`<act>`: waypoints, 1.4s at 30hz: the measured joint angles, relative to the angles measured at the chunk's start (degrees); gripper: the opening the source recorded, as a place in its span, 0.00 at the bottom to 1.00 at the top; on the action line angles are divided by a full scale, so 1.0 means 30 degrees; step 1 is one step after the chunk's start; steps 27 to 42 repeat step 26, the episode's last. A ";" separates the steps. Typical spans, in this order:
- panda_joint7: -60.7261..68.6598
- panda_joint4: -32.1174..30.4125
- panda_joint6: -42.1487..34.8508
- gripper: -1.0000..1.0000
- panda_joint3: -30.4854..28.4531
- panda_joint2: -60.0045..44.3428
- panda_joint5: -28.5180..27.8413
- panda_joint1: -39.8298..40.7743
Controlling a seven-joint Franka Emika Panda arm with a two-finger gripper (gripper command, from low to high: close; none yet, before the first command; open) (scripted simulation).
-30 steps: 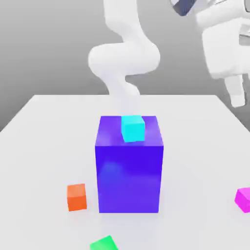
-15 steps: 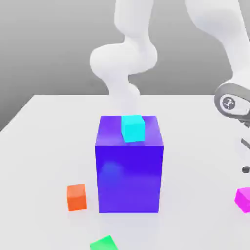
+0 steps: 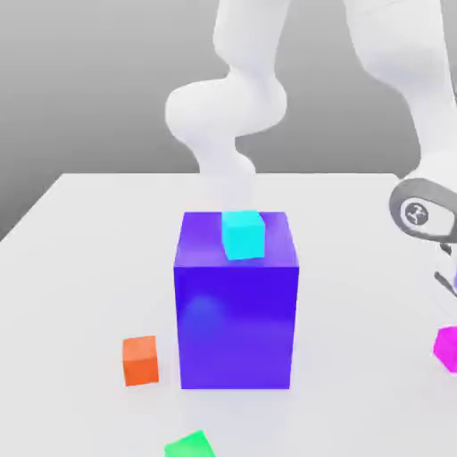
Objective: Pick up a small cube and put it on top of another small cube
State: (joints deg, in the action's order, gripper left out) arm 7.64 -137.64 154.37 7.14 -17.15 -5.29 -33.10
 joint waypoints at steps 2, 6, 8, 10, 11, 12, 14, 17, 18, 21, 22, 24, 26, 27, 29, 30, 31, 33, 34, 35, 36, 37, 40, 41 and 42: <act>-0.0383 0.0246 -0.0532 0.00 -0.1039 0.0285 0.0650 0.1231; -0.1123 0.0648 -0.1336 0.00 -0.3053 0.0668 0.1783 0.3409; -0.1491 0.0791 -0.1686 0.00 -0.3992 0.0859 0.2264 0.4406; -0.1838 0.0896 -0.2007 0.00 -0.4926 0.1065 0.2726 0.5349; -0.2017 0.0954 -0.2146 0.00 -0.5379 0.1139 0.2947 0.5822; -0.2152 0.1101 -0.2149 0.00 -0.5798 0.0988 0.3241 0.6316; -0.2175 0.1647 -0.1502 0.00 -0.6351 -0.0238 0.4217 0.7498; -0.1937 0.1934 -0.0543 1.00 -0.6271 -0.1525 0.4950 0.8179; -0.1937 0.1934 -0.0543 1.00 -0.6271 -0.1525 0.4950 0.8179; -0.1937 0.1934 -0.0543 1.00 -0.6271 -0.1525 0.4950 0.8179; -0.1889 0.1985 -0.0322 1.00 -0.6239 -0.1791 0.5086 0.8309; -0.2141 0.1968 -0.0935 1.00 -0.6488 -0.1122 0.4779 0.8197; -0.2560 0.1891 -0.2020 1.00 -0.6801 0.0075 0.4202 0.8006; -0.2560 0.1891 -0.2020 1.00 -0.6801 0.0075 0.4202 0.8006; -0.2560 0.1891 -0.2020 1.00 -0.6801 0.0075 0.4202 0.8006; -0.2560 0.1891 -0.2020 1.00 -0.6801 0.0075 0.4202 0.8006; -0.2560 0.1891 -0.2020 1.00 -0.6801 0.0075 0.4202 0.8006; -0.2560 0.1891 -0.2020 1.00 -0.6801 0.0075 0.4202 0.8006; -0.2560 0.1891 -0.2020 1.00 -0.6801 0.0075 0.4202 0.8006; -0.2560 0.1891 -0.2020 1.00 -0.6801 0.0075 0.4202 0.8006; -0.2560 0.1891 -0.2020 1.00 -0.6801 0.0075 0.4202 0.8006; -0.2560 0.1891 -0.2020 1.00 -0.6801 0.0075 0.4202 0.8006; -0.2560 0.1891 -0.2020 1.00 -0.6801 0.0075 0.4202 0.8006; -0.2560 0.1891 -0.2020 1.00 -0.6801 0.0075 0.4202 0.8006; -0.2560 0.1891 -0.2020 1.00 -0.6801 0.0075 0.4202 0.8006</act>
